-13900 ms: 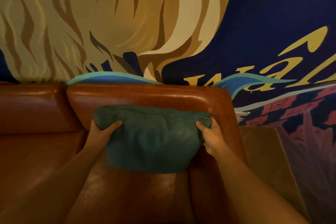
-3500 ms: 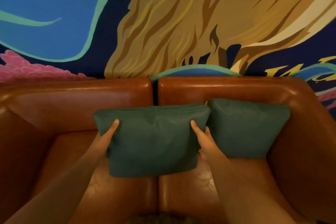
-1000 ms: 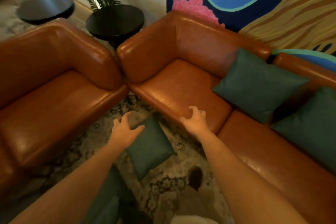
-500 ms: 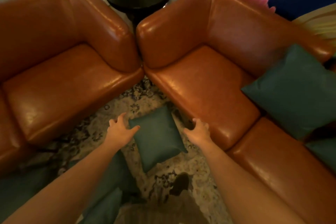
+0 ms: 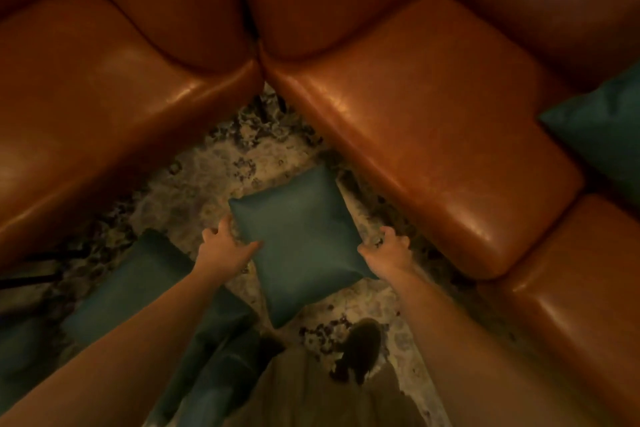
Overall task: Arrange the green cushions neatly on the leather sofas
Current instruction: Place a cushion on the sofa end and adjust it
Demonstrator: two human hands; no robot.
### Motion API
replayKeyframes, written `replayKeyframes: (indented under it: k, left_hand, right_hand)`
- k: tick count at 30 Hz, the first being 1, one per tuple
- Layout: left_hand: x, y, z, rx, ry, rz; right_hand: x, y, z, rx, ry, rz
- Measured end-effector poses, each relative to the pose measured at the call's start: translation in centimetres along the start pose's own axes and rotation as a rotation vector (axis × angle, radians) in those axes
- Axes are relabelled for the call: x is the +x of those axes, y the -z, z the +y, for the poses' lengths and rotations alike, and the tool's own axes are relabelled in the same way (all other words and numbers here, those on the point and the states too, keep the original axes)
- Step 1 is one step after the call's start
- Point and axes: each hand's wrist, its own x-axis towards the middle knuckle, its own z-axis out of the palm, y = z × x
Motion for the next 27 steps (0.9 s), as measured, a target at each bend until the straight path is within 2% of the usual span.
replayKeyframes:
  k: [8,14,19,22,25,27]
  left_hand:
    - [11.7,-10.8,-5.8,-0.067,0.066,-0.083]
    - [15.8,-16.8,-8.2,-0.120,0.072,-0.093]
    - [18.7,-19.7,-9.9,-0.347,0.102,-0.079]
    - [20.3,-20.8,-11.1,-0.716,0.207,-0.038]
    - [19.3,-20.7,-9.5,-0.879,0.392,-0.218]
    - [18.8,-20.3,-9.3,-0.898,0.413,-0.269]
  right_hand:
    - [12.4,-9.5,4.7,-0.068,0.015,0.015]
    - [18.0,-13.6,7.9,-0.036,0.048,0.070]
    - [21.4,-16.4,9.6,0.051,0.051,0.053]
    - [22.8,-17.6,10.1,0.182,-0.021,-0.048]
    - [22.7,-18.0,10.2,0.481,-0.062,-0.114]
    - [21.6,-17.7,9.9,0.557,-0.042,-0.109]
